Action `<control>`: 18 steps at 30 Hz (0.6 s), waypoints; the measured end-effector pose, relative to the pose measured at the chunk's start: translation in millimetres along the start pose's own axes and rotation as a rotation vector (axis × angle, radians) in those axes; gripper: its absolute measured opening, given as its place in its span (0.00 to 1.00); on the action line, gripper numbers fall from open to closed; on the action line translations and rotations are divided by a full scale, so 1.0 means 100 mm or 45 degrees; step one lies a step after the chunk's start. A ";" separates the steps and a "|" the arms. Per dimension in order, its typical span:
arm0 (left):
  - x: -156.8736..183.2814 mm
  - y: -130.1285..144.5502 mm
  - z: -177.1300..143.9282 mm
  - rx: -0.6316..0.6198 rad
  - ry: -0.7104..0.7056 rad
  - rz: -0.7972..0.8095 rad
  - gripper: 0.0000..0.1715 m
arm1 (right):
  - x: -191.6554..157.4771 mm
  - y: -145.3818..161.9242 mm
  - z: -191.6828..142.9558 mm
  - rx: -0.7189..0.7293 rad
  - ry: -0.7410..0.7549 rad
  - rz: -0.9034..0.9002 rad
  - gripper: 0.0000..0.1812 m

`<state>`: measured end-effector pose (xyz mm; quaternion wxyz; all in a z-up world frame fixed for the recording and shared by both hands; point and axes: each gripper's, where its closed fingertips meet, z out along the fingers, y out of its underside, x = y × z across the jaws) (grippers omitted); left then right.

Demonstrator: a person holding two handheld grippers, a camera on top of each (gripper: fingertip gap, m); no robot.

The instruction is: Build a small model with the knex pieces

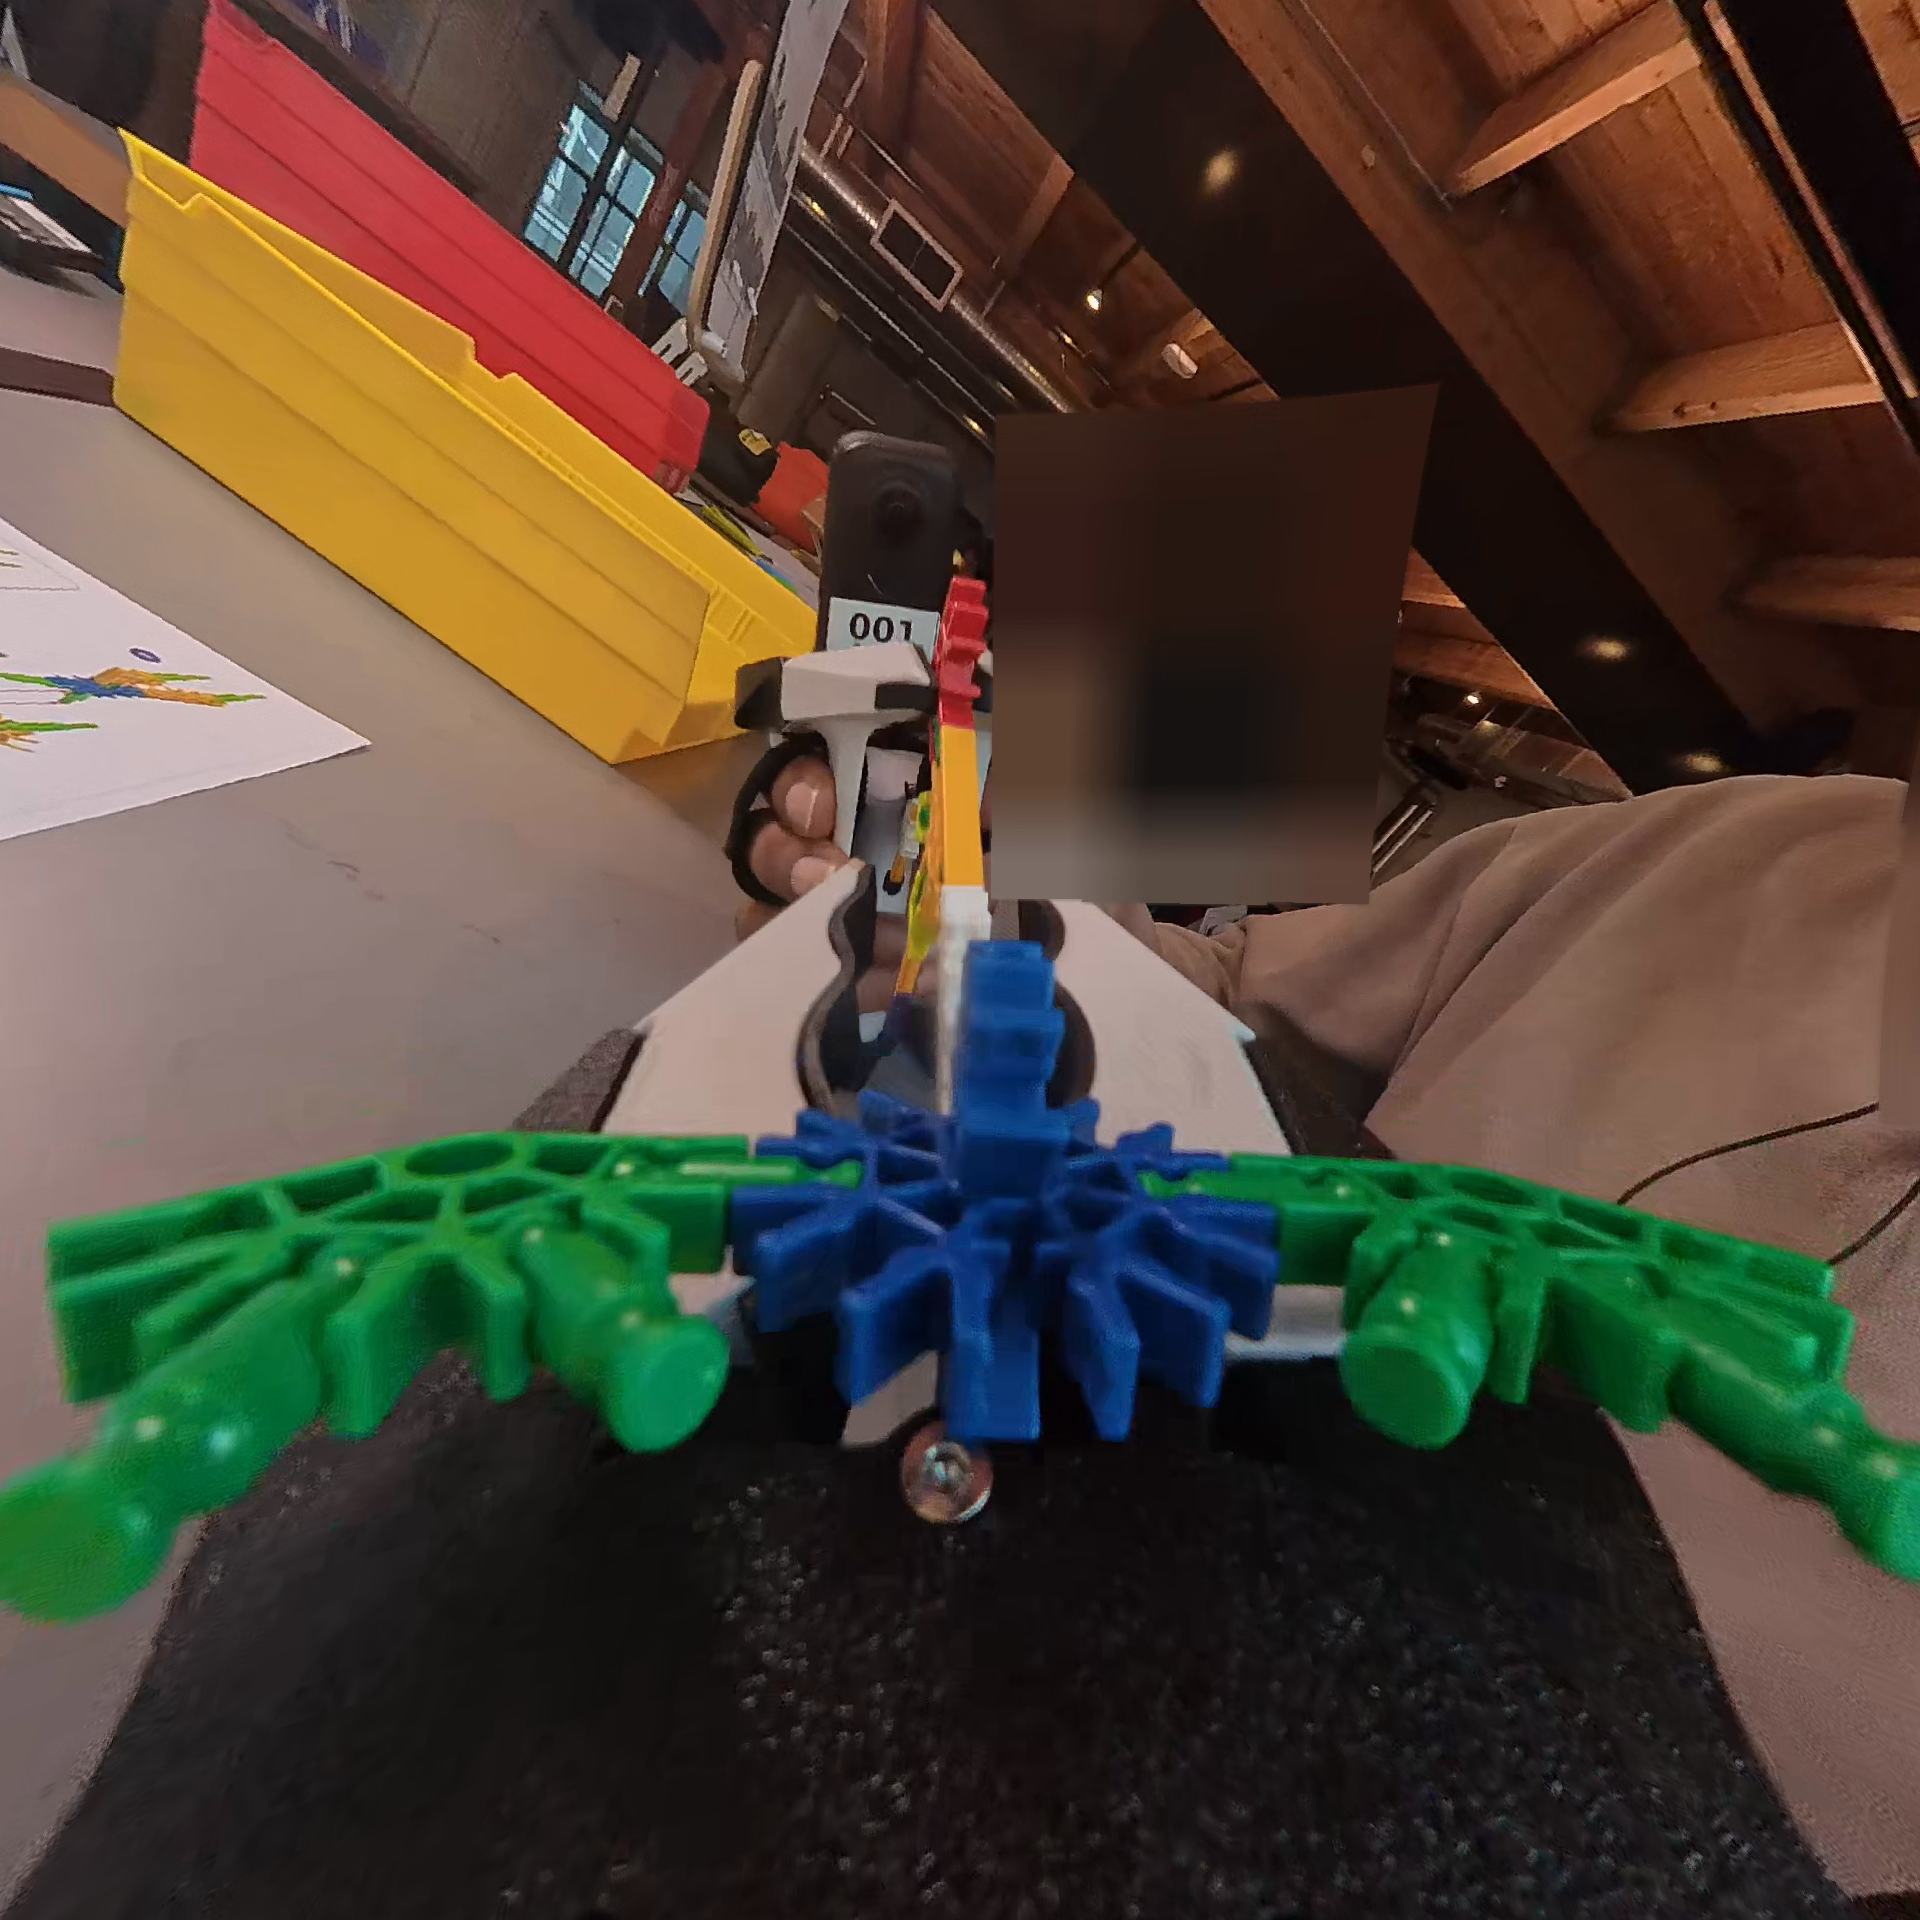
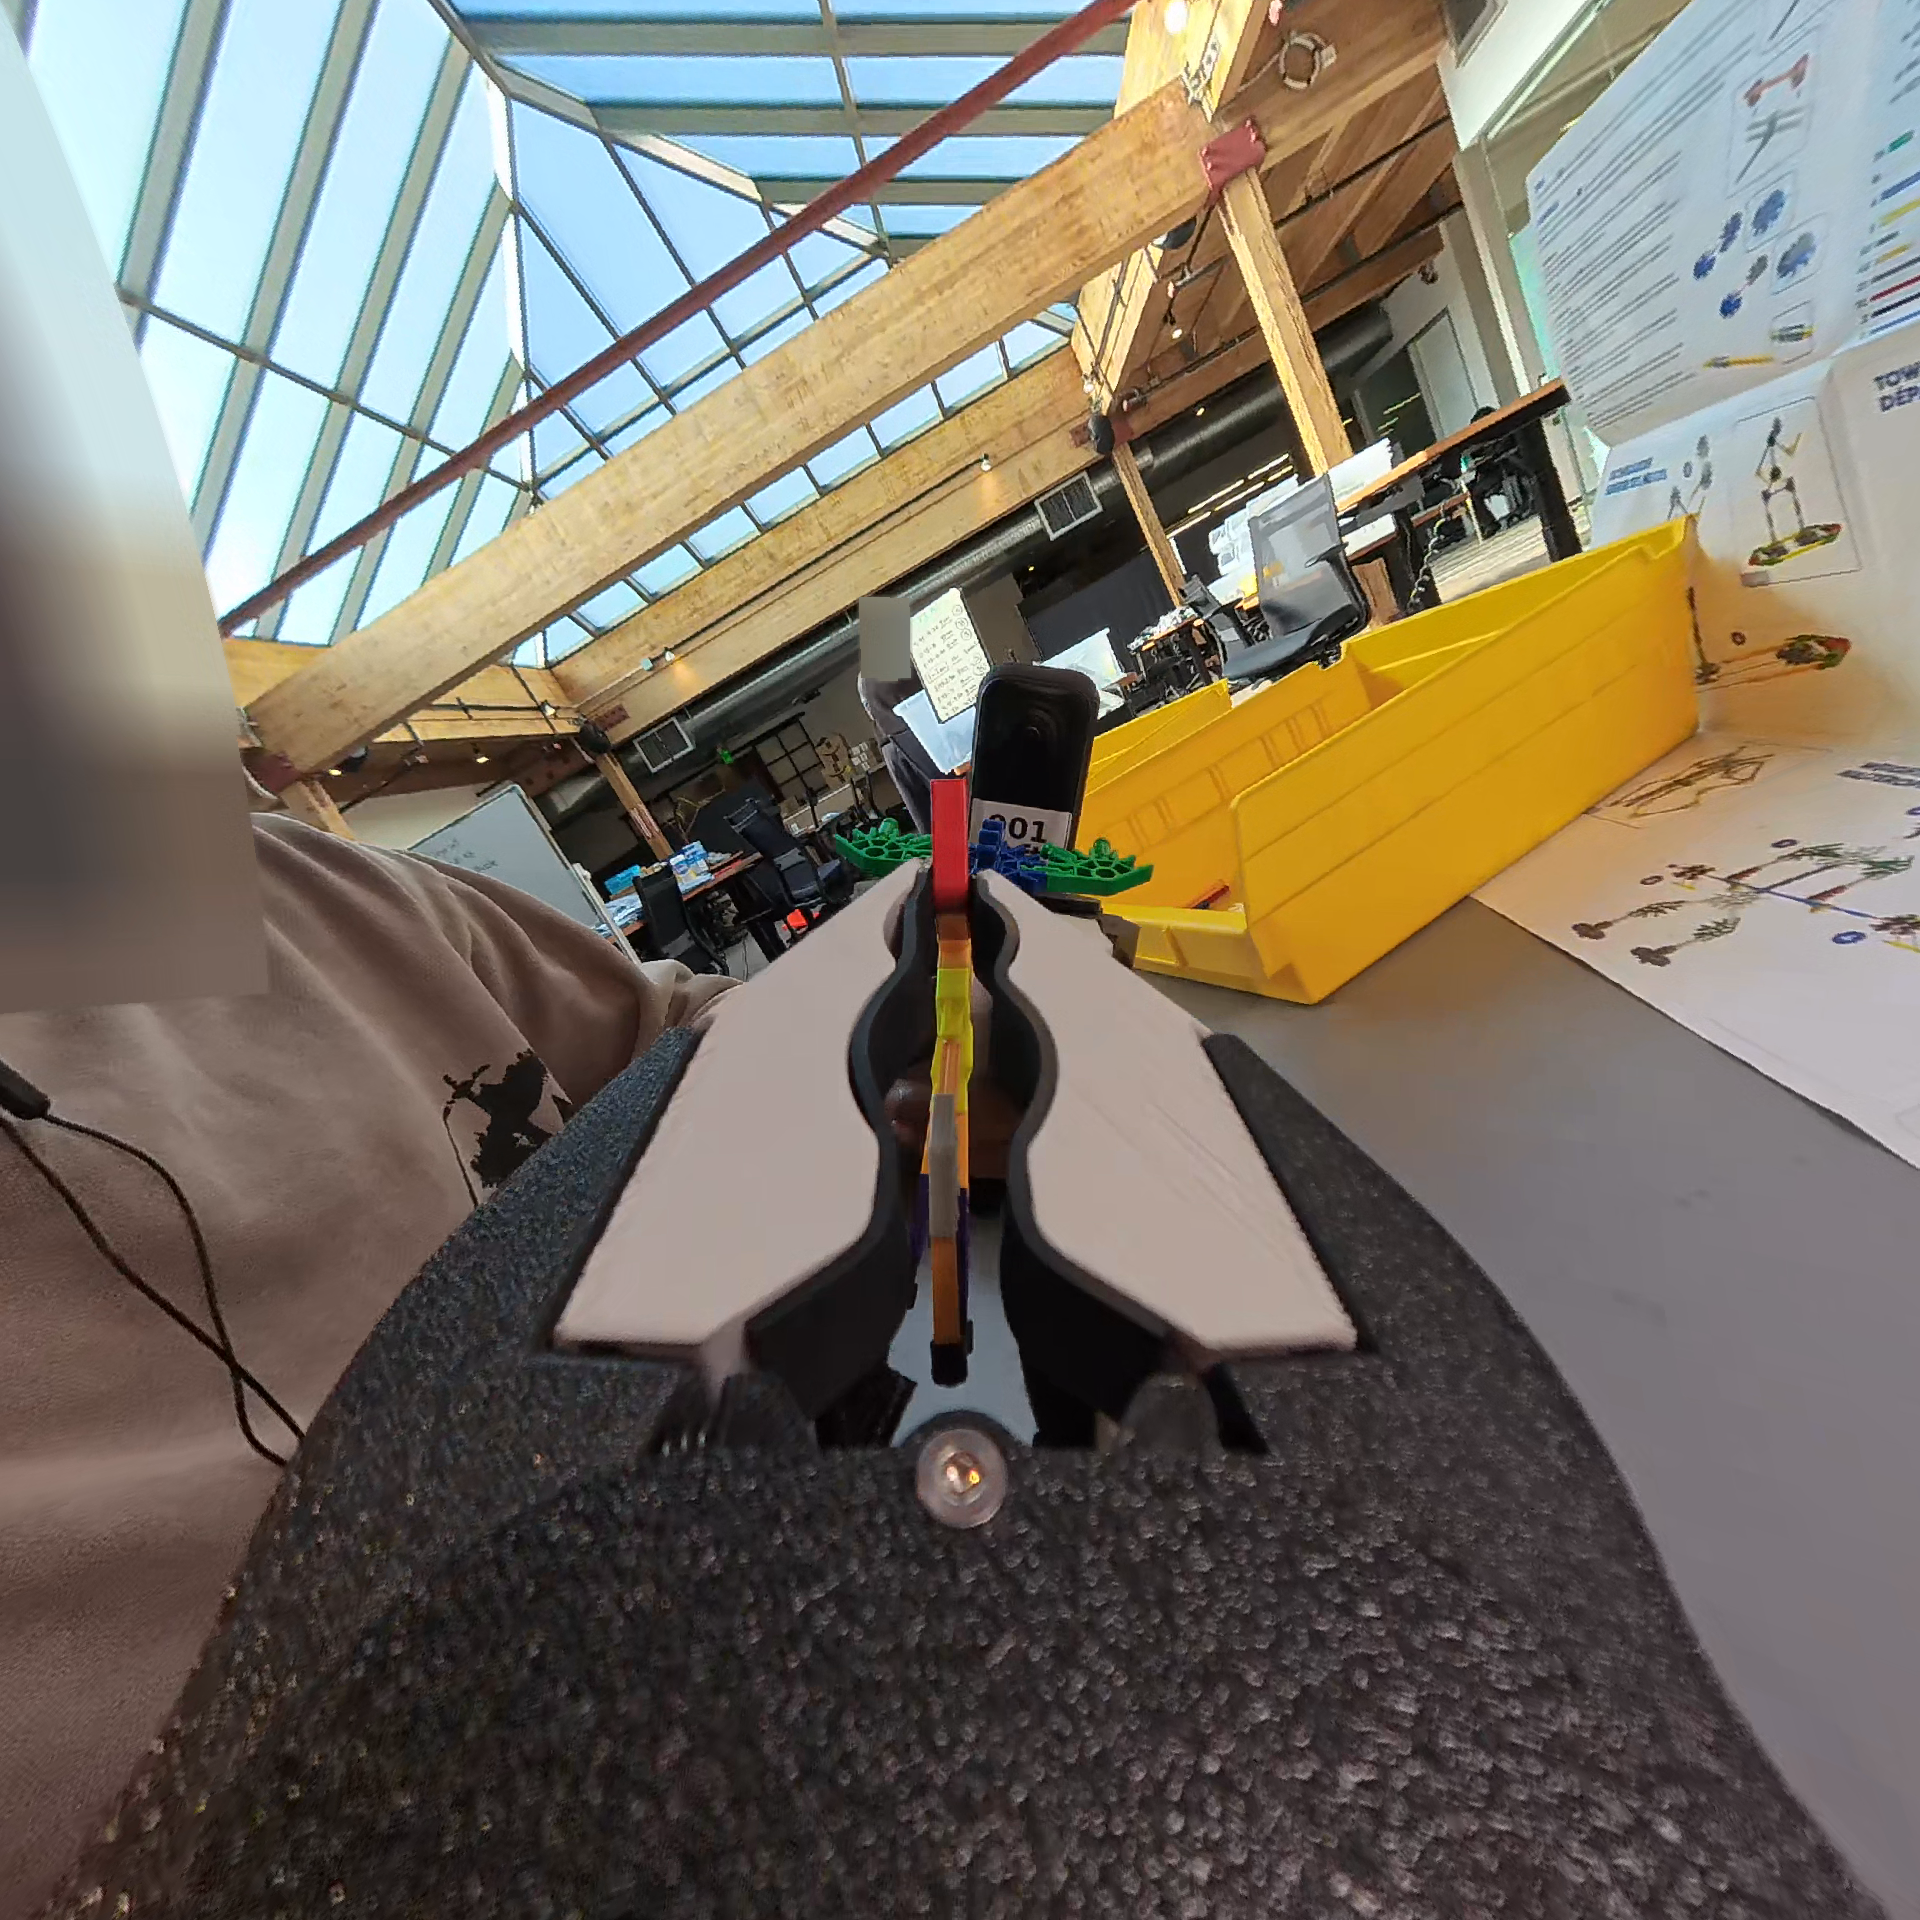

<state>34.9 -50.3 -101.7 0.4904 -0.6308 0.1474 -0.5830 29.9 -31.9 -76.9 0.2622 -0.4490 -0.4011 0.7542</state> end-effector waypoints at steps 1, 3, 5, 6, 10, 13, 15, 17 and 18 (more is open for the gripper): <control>0.00 -0.04 -0.01 0.039 -0.013 0.006 0.15 | 0.00 0.02 0.01 -0.014 0.003 0.004 0.02; -0.05 -0.08 -0.05 0.068 -0.039 -0.022 0.08 | 0.04 0.07 0.02 -0.057 0.044 -0.032 0.02; -0.08 -0.10 -0.08 0.089 -0.051 -0.044 0.07 | 0.08 0.15 0.02 -0.128 0.081 -0.076 0.02; -0.09 -0.12 -0.09 0.100 -0.058 -0.051 0.05 | 0.09 0.19 0.02 -0.171 0.093 -0.097 0.02; -0.17 -0.03 -0.10 -0.019 -0.124 -0.033 0.07 | 0.13 0.29 -0.01 -0.273 0.123 -0.143 0.02; -0.22 0.04 -0.10 -0.096 -0.177 0.039 0.10 | 0.15 0.31 -0.02 -0.294 0.127 -0.124 0.02; -0.23 0.06 -0.11 -0.117 -0.187 0.023 0.09 | 0.17 0.34 -0.02 -0.311 0.139 -0.110 0.03; -0.27 0.08 -0.12 -0.126 -0.207 -0.002 0.08 | 0.21 0.35 -0.03 -0.333 0.177 -0.116 0.02; -0.28 0.08 -0.12 -0.125 -0.218 -0.024 0.07 | 0.25 0.36 -0.03 -0.345 0.207 -0.130 0.02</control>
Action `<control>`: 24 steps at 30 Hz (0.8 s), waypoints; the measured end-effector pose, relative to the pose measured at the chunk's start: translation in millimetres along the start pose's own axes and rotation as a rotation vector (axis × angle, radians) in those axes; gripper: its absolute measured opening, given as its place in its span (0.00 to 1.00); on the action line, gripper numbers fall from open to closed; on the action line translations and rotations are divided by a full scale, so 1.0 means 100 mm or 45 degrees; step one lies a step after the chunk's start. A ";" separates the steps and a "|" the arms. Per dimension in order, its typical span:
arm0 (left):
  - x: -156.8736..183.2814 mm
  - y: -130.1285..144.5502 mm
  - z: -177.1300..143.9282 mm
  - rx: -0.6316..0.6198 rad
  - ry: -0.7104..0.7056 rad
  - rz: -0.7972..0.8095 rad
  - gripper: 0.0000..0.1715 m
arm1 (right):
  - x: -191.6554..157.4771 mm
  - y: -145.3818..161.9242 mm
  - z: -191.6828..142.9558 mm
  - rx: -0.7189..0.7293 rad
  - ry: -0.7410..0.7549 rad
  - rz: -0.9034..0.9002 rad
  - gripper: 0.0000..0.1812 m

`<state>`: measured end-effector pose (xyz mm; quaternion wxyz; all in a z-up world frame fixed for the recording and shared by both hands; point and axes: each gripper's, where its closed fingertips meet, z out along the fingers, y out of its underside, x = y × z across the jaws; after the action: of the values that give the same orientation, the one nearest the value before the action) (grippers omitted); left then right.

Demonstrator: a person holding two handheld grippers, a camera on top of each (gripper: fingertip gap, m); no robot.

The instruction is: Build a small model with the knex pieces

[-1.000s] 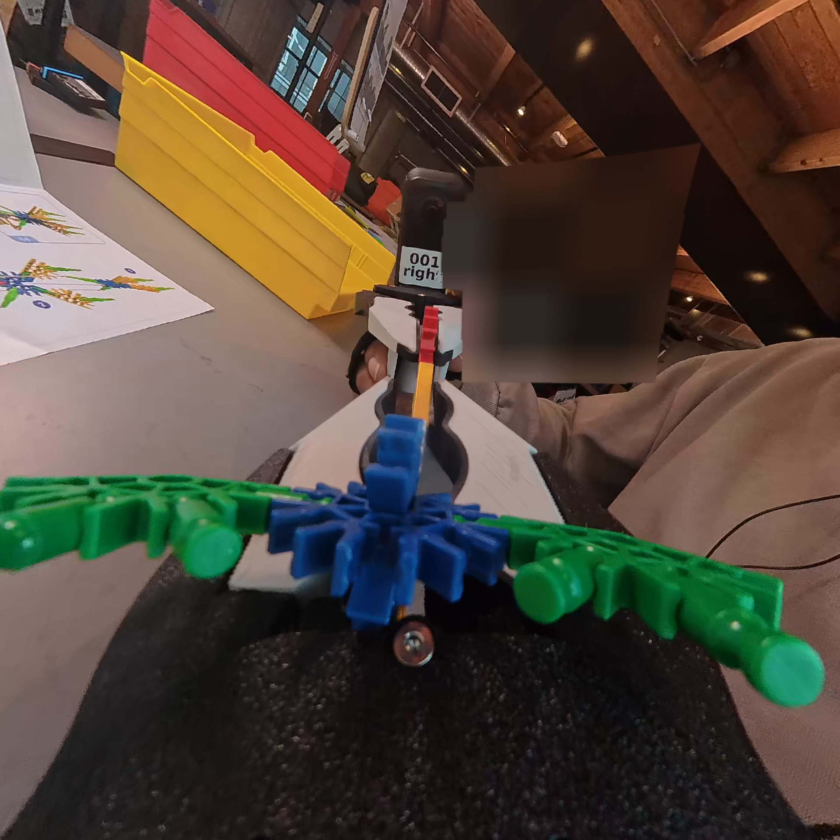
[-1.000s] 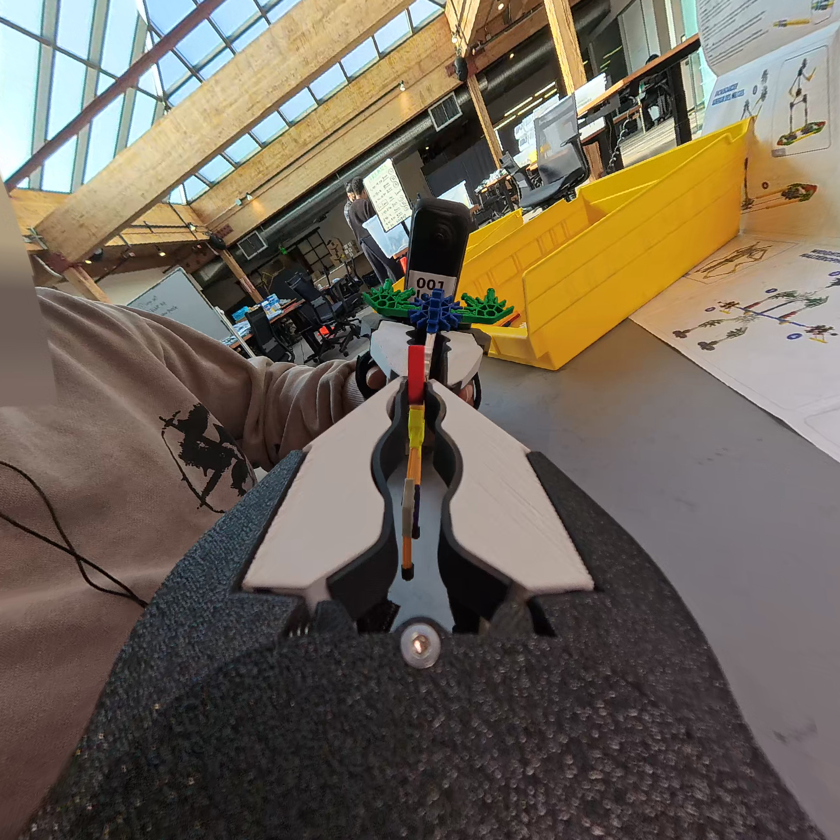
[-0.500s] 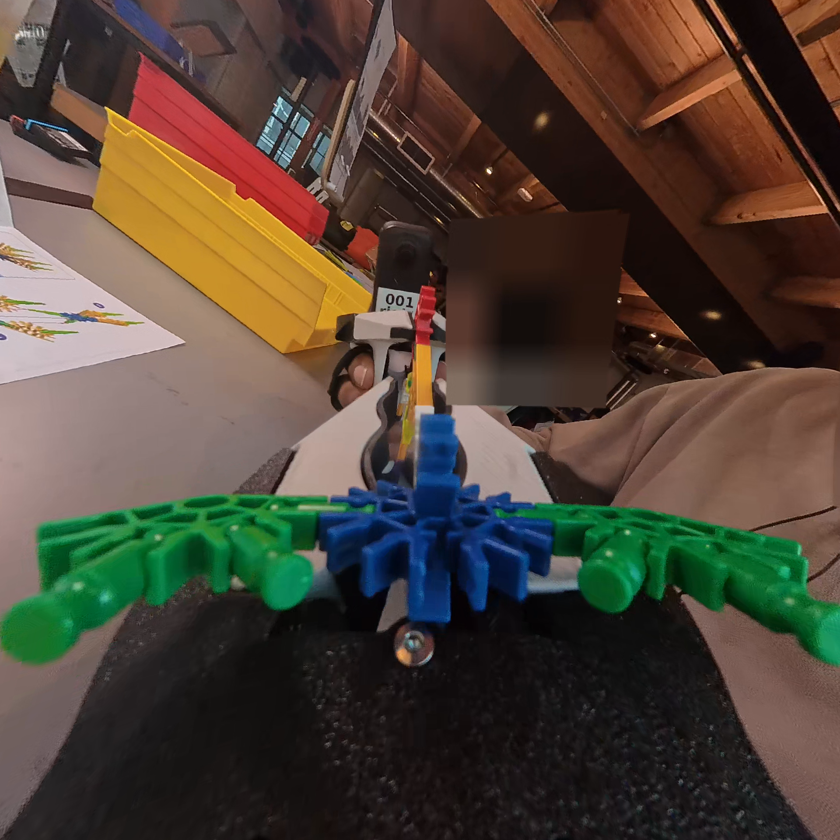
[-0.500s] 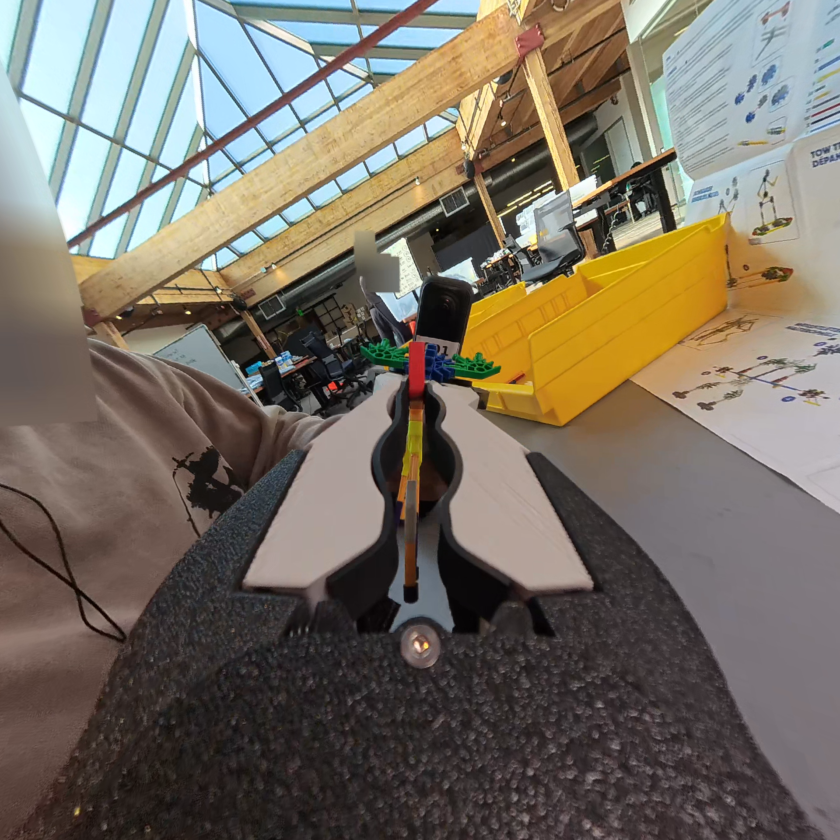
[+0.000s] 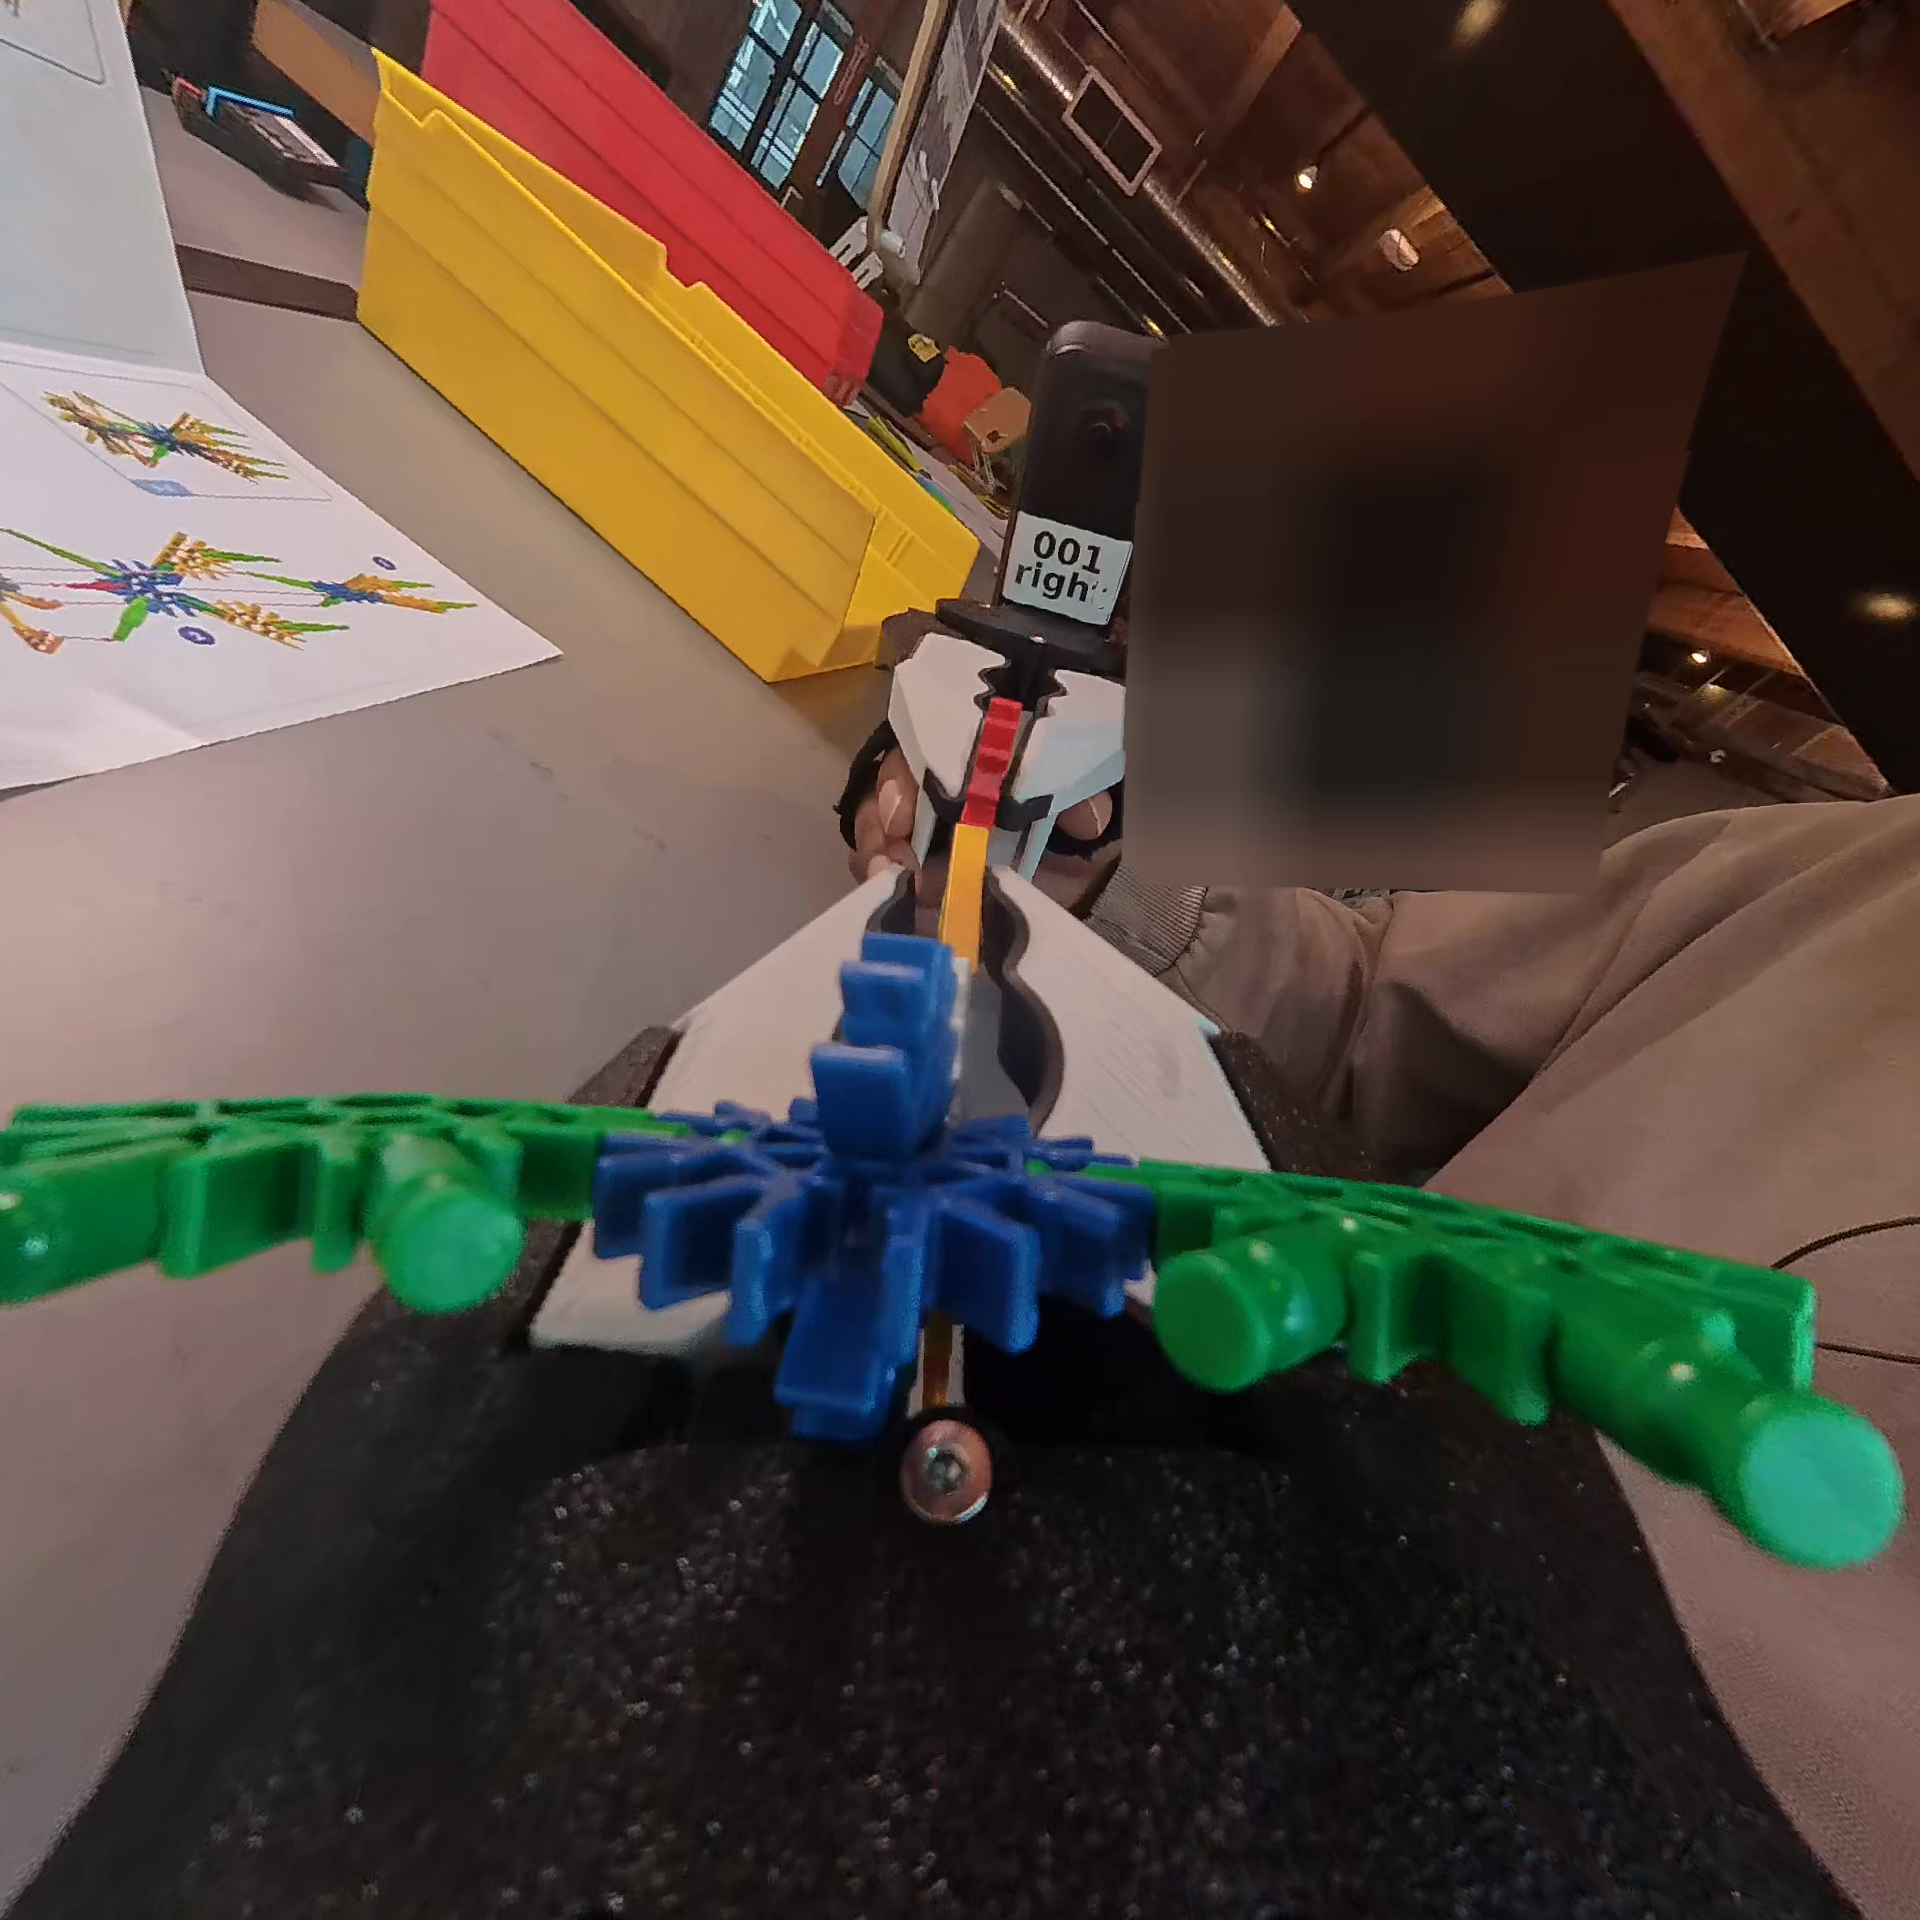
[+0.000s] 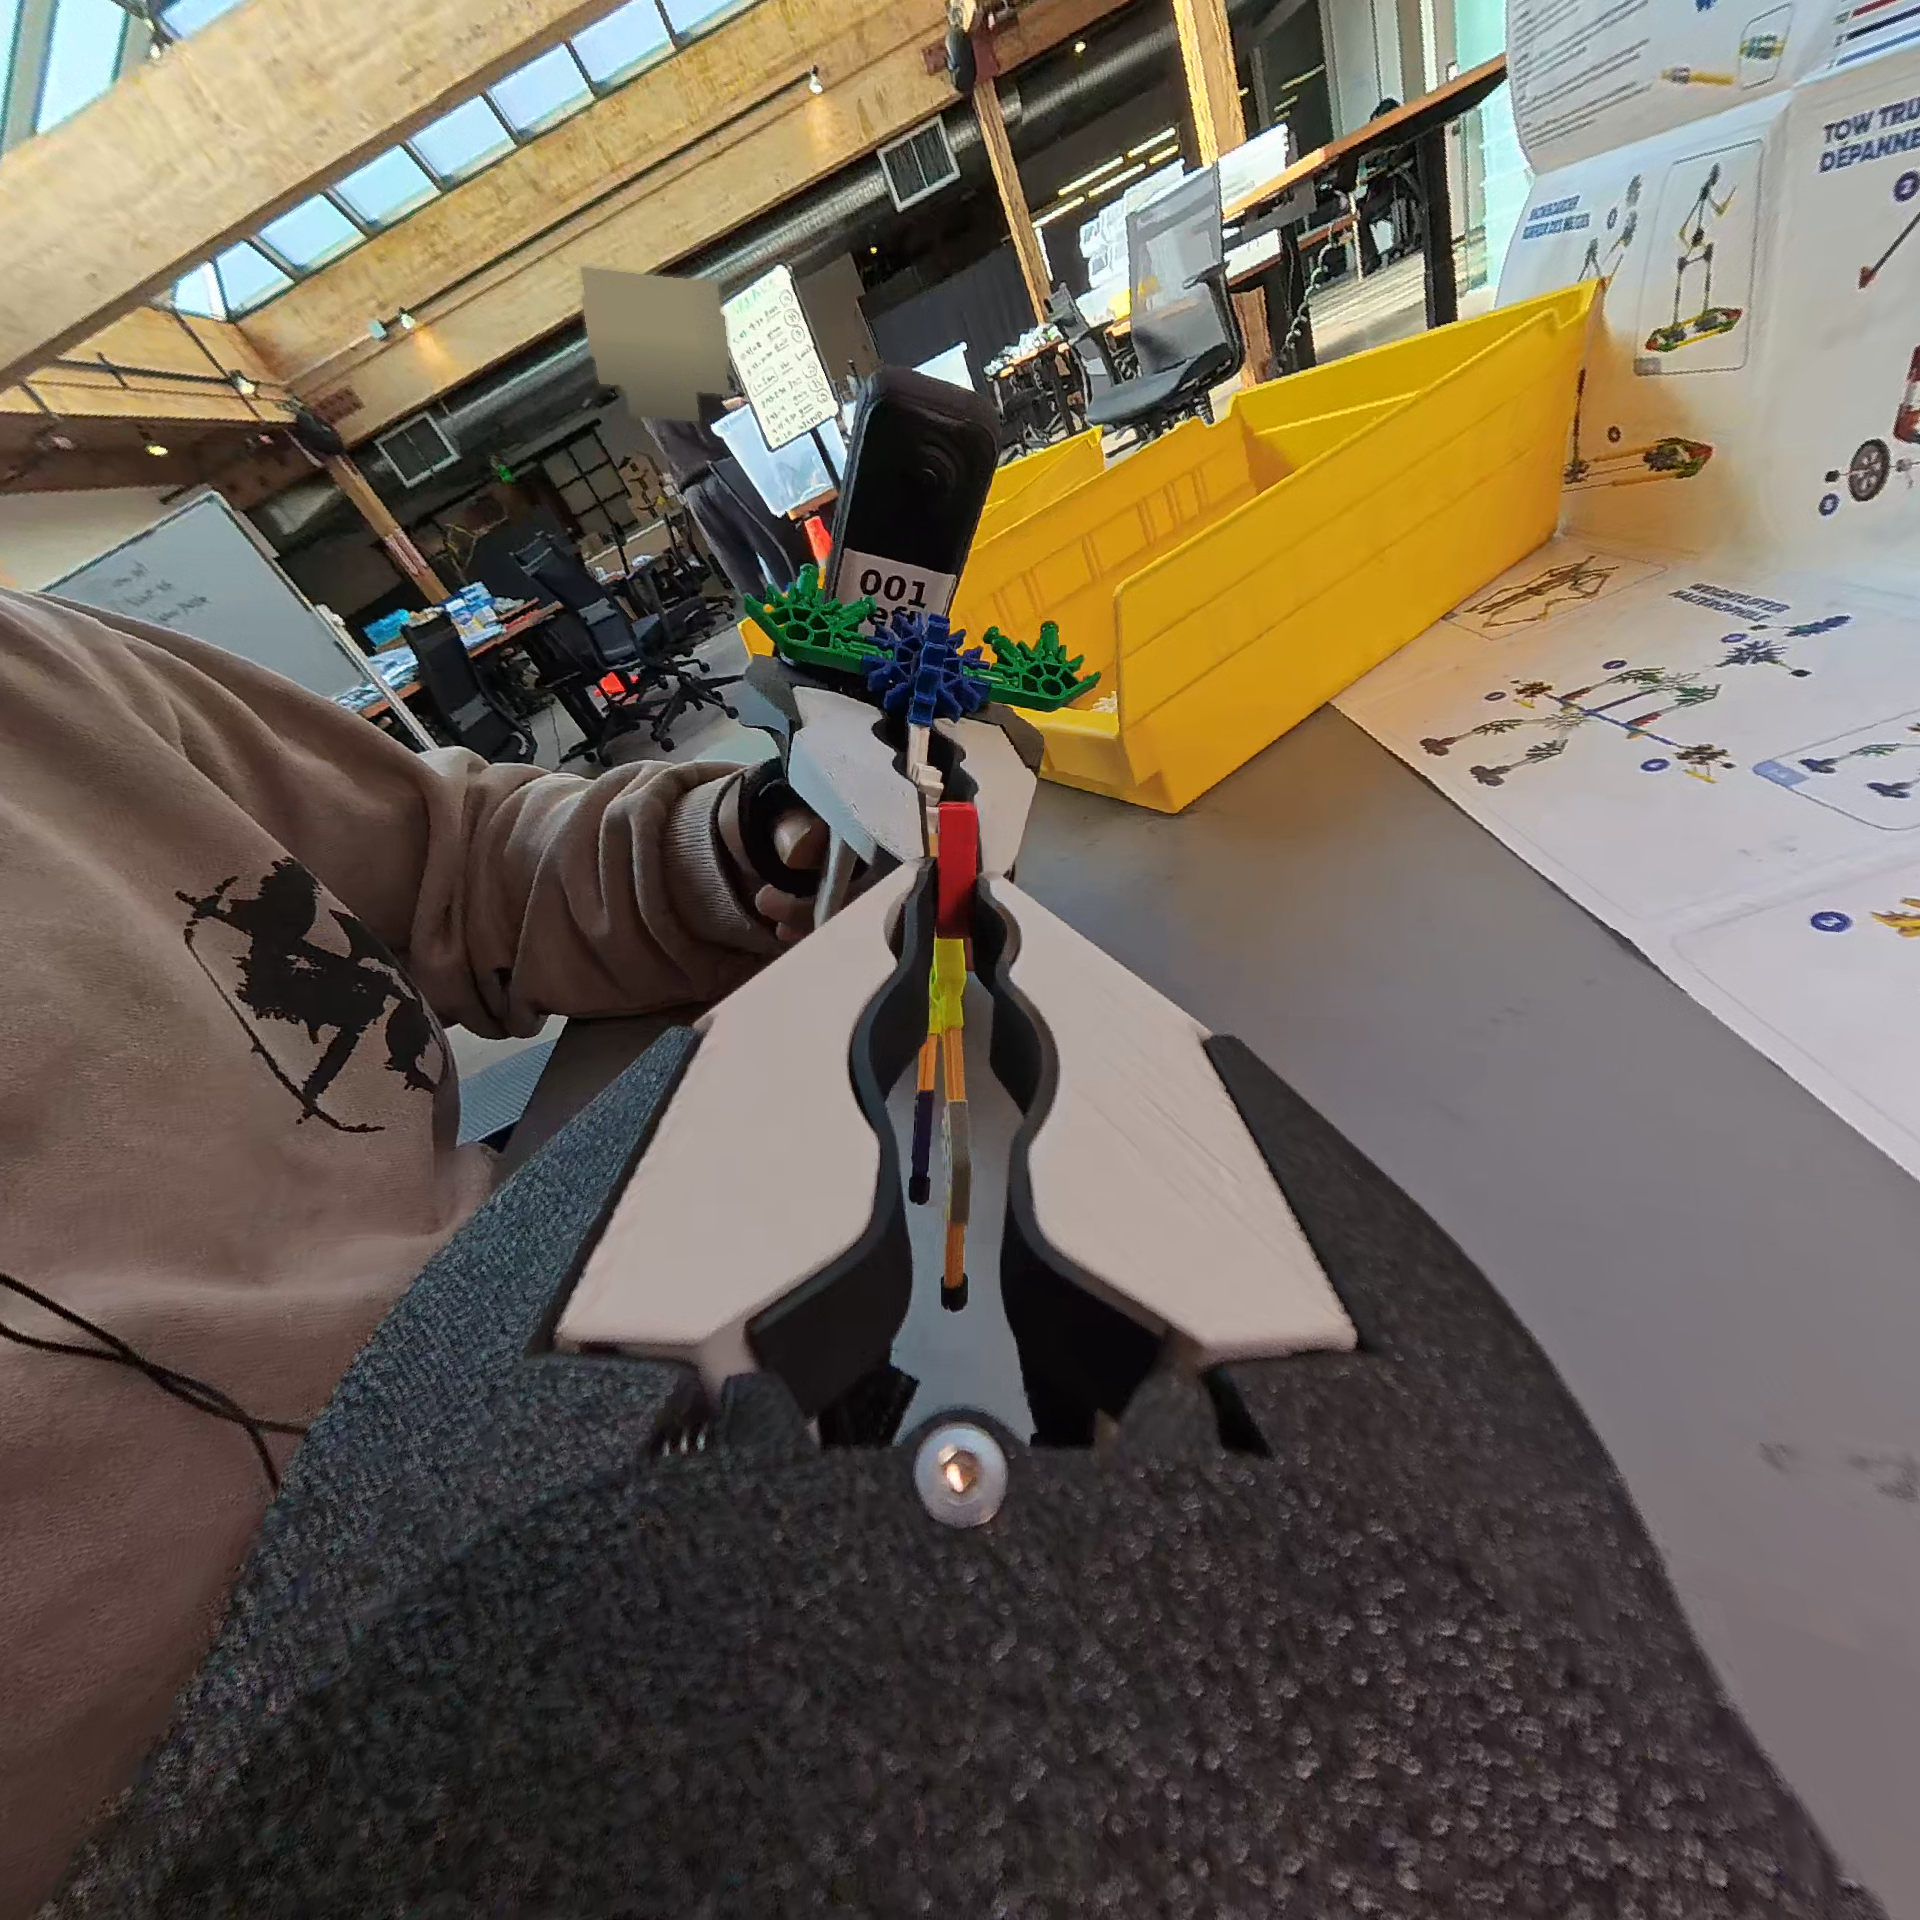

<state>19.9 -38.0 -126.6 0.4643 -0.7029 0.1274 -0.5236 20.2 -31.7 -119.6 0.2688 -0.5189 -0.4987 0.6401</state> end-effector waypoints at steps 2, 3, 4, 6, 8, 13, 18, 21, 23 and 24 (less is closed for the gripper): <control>-0.05 0.01 0.00 0.001 -0.042 -0.020 0.04 | 0.07 0.02 0.01 -0.030 0.077 -0.023 0.02; -0.08 0.01 0.00 0.004 -0.076 -0.014 0.03 | 0.10 0.03 0.01 -0.041 0.114 -0.035 0.03; -0.10 0.01 0.00 0.008 -0.108 -0.010 0.03 | 0.12 0.04 0.02 -0.050 0.149 -0.047 0.03; -0.15 0.00 0.00 0.024 -0.181 -0.005 0.03 | 0.18 0.05 0.02 -0.071 0.228 -0.092 0.03; -0.19 0.00 0.00 0.053 -0.254 -0.004 0.03 | 0.22 0.05 0.03 -0.085 0.299 -0.135 0.03; -0.32 0.00 -0.02 0.123 -0.418 -0.028 0.03 | 0.33 0.08 0.06 -0.138 0.534 -0.289 0.03; -0.45 -0.04 -0.05 0.184 -0.540 -0.029 0.03 | 0.36 0.07 0.14 -0.220 0.764 -0.553 0.02; -0.48 -0.12 -0.06 0.235 -0.562 -0.029 0.04 | 0.38 0.00 0.16 -0.257 0.909 -0.780 0.02; -0.45 -0.18 -0.06 0.238 -0.542 -0.009 0.04 | 0.40 -0.06 0.12 -0.152 0.808 -0.570 0.02; -0.44 -0.18 -0.05 0.228 -0.532 0.006 0.03 | 0.50 -0.07 0.03 -0.148 0.852 -0.534 0.02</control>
<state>-8.3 -2.2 -139.4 0.5423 -0.7518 -0.0170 -0.3748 0.6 12.6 -133.1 0.5114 -0.6002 -0.5140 0.3377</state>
